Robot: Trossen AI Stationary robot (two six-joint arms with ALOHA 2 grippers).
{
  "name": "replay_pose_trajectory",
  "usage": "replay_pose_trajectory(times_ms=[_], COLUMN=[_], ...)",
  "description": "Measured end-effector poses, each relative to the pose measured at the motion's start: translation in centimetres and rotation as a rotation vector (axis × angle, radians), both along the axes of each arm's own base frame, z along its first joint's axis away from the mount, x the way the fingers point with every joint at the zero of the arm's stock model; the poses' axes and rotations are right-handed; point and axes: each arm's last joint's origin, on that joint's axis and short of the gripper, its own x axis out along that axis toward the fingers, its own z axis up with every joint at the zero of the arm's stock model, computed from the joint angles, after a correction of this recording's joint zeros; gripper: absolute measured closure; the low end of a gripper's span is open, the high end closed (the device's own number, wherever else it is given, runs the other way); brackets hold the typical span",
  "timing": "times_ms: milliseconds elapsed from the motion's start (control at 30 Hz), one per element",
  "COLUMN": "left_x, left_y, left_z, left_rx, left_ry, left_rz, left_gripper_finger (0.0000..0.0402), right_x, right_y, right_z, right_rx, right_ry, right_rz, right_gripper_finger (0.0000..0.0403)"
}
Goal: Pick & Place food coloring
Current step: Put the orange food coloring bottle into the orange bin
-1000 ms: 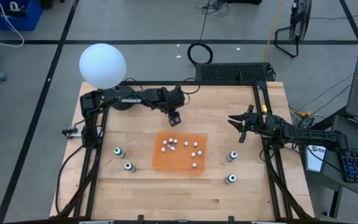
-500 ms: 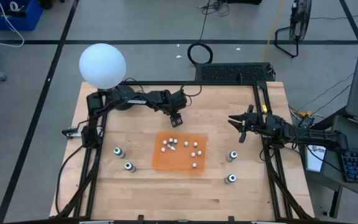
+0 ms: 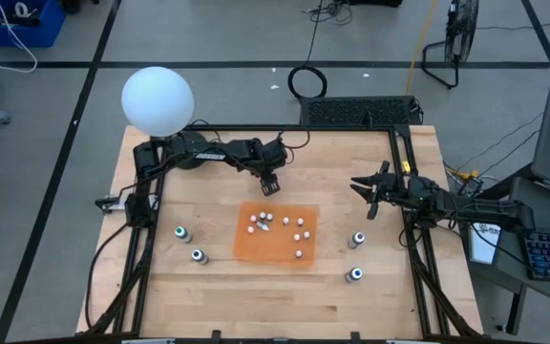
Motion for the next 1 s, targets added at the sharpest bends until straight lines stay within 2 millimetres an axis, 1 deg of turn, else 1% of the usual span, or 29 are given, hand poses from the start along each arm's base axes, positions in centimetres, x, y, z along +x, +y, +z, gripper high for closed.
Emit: replay_pose_trajectory(times_ms=[100,300,400,500,567,667,833,933,1000], left_x=[0.0,0.0,0.0,0.0,0.1,0.1,-0.1,-0.1,0.0], left_y=[0.0,0.0,-0.3,-1.2,-2.3,-4.7,-9.8,-12.9,-14.5], left_z=[0.0,0.1,0.4,1.7,3.1,5.3,9.0,9.7,9.7], left_rx=[-0.003,0.003,-0.001,0.001,0.002,0.028,0.031,0.008,-0.002], left_ry=[-0.002,-0.005,0.004,0.024,0.022,0.024,-0.048,-0.089,-0.099], left_rz=[-0.001,-0.013,-0.020,-0.040,-0.065,-0.111,-0.227,-0.265,-0.286], left_gripper_finger=[0.0253,0.0344,0.0347,0.0347,0.0347,0.0347,0.0347,0.0348,0.0347], right_x=[0.0,0.0,0.0,0.0,0.0,0.0,0.0,0.0,0.0], right_y=[0.0,0.0,0.0,0.0,0.0,0.0,0.0,0.0,0.0], right_z=[0.0,0.0,0.0,0.0,0.0,0.0,0.0,0.0,0.0], right_rx=[0.000,0.000,0.000,0.000,0.000,0.000,0.000,0.000,0.000], right_ry=[0.000,0.000,0.000,0.000,0.001,0.000,0.000,-0.001,-0.001], right_rz=[-0.001,0.000,-0.001,0.000,-0.001,0.000,0.000,0.000,0.000], right_gripper_finger=[0.0319,0.0319,0.0319,0.0319,0.0319,0.0319,0.0319,0.0319,0.0319])
